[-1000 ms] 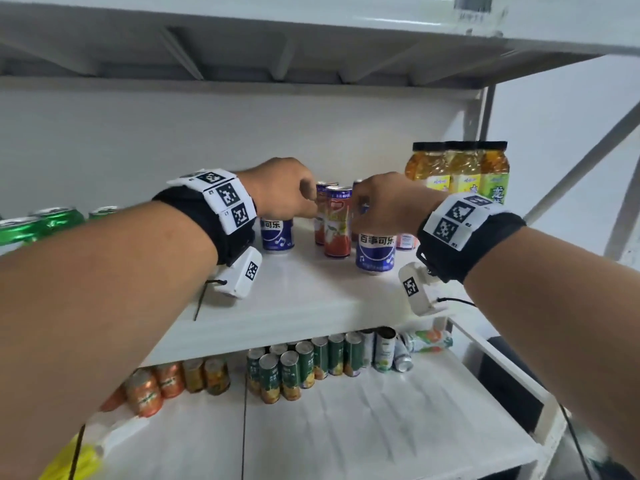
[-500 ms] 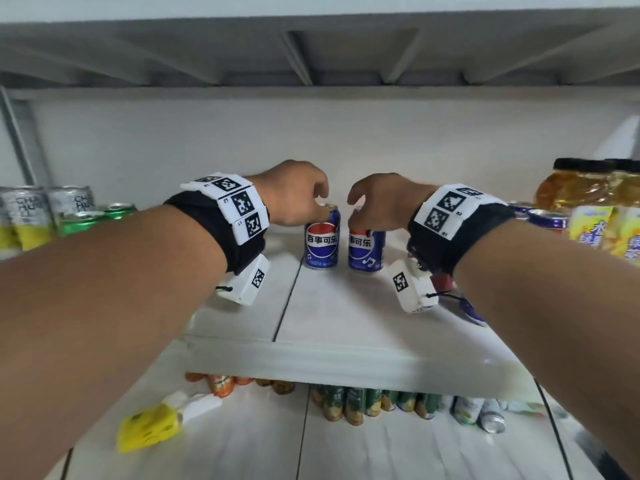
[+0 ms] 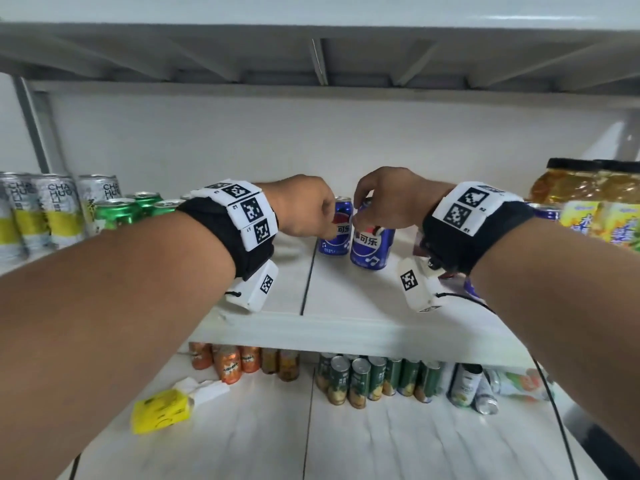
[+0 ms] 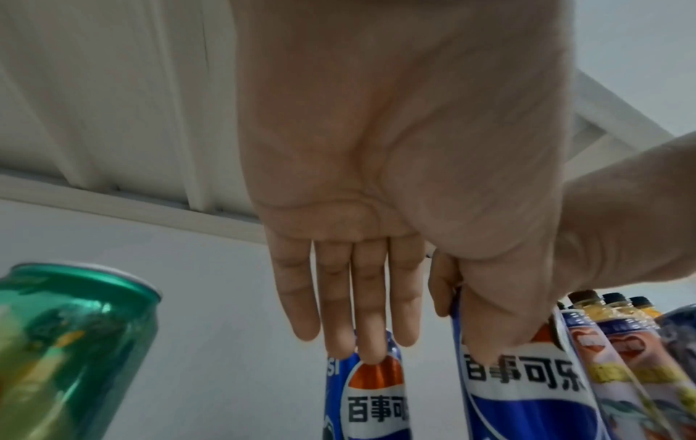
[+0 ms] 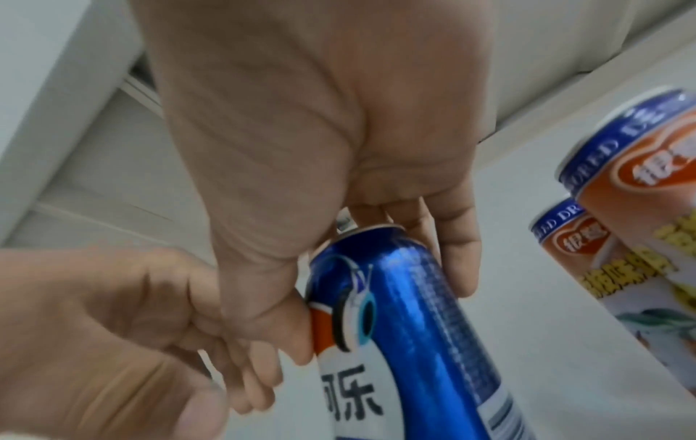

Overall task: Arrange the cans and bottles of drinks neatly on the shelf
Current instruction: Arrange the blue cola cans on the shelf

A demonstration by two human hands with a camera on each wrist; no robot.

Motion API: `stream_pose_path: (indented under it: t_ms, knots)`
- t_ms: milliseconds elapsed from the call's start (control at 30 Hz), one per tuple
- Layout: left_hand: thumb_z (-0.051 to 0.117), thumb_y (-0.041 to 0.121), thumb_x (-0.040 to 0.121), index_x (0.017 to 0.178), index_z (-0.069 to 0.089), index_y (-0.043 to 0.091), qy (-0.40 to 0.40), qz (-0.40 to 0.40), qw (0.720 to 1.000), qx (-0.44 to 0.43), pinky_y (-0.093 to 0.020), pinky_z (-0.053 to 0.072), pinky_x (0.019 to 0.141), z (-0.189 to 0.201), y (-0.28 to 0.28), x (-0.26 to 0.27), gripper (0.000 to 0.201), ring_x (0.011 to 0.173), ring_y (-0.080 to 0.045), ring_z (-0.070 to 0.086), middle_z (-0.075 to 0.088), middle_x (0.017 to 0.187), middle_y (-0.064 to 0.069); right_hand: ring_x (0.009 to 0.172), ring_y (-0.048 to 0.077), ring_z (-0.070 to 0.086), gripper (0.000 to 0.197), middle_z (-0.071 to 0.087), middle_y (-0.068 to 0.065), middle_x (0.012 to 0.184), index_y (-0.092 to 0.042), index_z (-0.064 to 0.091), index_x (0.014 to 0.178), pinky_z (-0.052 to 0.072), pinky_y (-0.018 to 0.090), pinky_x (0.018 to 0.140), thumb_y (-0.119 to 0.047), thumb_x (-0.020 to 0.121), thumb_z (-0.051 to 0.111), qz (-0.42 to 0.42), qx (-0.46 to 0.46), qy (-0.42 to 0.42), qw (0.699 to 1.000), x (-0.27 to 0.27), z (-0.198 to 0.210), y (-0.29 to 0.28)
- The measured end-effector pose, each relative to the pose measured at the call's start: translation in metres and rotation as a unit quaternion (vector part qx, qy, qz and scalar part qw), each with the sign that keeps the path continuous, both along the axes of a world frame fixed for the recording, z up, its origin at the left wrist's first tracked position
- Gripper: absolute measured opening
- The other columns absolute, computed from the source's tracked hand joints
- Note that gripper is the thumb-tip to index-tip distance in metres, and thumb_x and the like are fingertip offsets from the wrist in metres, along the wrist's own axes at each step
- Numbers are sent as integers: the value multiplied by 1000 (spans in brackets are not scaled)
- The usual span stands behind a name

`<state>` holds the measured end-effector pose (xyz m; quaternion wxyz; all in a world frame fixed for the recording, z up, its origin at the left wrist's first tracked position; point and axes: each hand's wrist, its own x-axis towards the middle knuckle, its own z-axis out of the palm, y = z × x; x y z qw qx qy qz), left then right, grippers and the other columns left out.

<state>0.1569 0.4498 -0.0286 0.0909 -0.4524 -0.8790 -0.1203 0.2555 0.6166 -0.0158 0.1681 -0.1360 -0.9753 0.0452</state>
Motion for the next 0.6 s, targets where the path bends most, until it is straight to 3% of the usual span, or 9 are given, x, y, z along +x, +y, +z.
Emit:
stream_pose_path:
  t_ms: [67, 167, 267, 367, 400, 433, 533, 600]
  knots:
    - [85, 44, 84, 98, 77, 25, -33, -21, 999, -6, -33, 57, 86, -5, -9, 9, 25, 94, -18, 70, 74, 97, 6, 77, 3, 61, 27, 67, -11, 92, -33, 72, 95, 46, 24, 57, -47, 73, 78, 2, -26, 15, 1000, 10, 1, -15]
    - [85, 48, 83, 104, 77, 28, -87, -66, 994, -9, -35, 58, 93, -15, -25, 20, 30, 99, -15, 72, 76, 103, 9, 79, 10, 70, 29, 74, -8, 88, -32, 75, 90, 53, 26, 62, -49, 68, 84, 19, -130, 43, 990, 25, -4, -42]
    - [84, 51, 82, 92, 75, 31, -124, -86, 989, -3, -30, 55, 82, -28, -40, 25, 25, 91, -11, 72, 76, 91, 14, 80, 14, 74, 29, 78, -2, 89, -28, 77, 90, 61, 28, 71, -42, 68, 88, 41, -200, 66, 977, 35, -16, -63]
    - [85, 52, 81, 94, 76, 33, -169, -103, 980, 19, -28, 56, 86, -44, -53, 23, 25, 92, -8, 73, 79, 92, 16, 64, -2, 67, 27, 76, 1, 93, -23, 77, 96, 51, 13, 55, -28, 73, 89, 70, -253, 98, 960, 40, -33, -78]
    - [86, 50, 81, 99, 76, 32, -186, -109, 976, 34, -28, 57, 88, -50, -55, 22, 27, 94, -8, 74, 79, 95, 15, 65, -6, 66, 29, 75, -1, 96, -22, 76, 100, 50, 11, 56, -24, 75, 89, 78, -274, 115, 952, 41, -39, -81]
    - [86, 48, 82, 102, 77, 29, -205, -114, 971, 52, -27, 58, 89, -55, -57, 21, 29, 94, -7, 75, 80, 97, 14, 69, -5, 68, 32, 75, -2, 100, -21, 74, 105, 53, 12, 61, -21, 76, 89, 83, -302, 135, 940, 42, -46, -85]
    - [87, 36, 85, 99, 77, 28, -248, -146, 951, 117, -13, 54, 74, -70, -59, 20, 19, 82, 5, 74, 80, 90, 21, 89, 16, 77, 45, 76, 3, 107, -18, 68, 116, 64, 33, 78, -19, 78, 91, 87, -394, 204, 892, 46, -67, -89]
    - [87, 27, 87, 104, 77, 25, -300, -171, 924, 163, -12, 56, 78, -78, -59, 22, 20, 87, 4, 76, 81, 94, 19, 97, 25, 77, 49, 76, 8, 108, -16, 66, 119, 64, 43, 88, -25, 77, 90, 78, -445, 233, 861, 50, -81, -90]
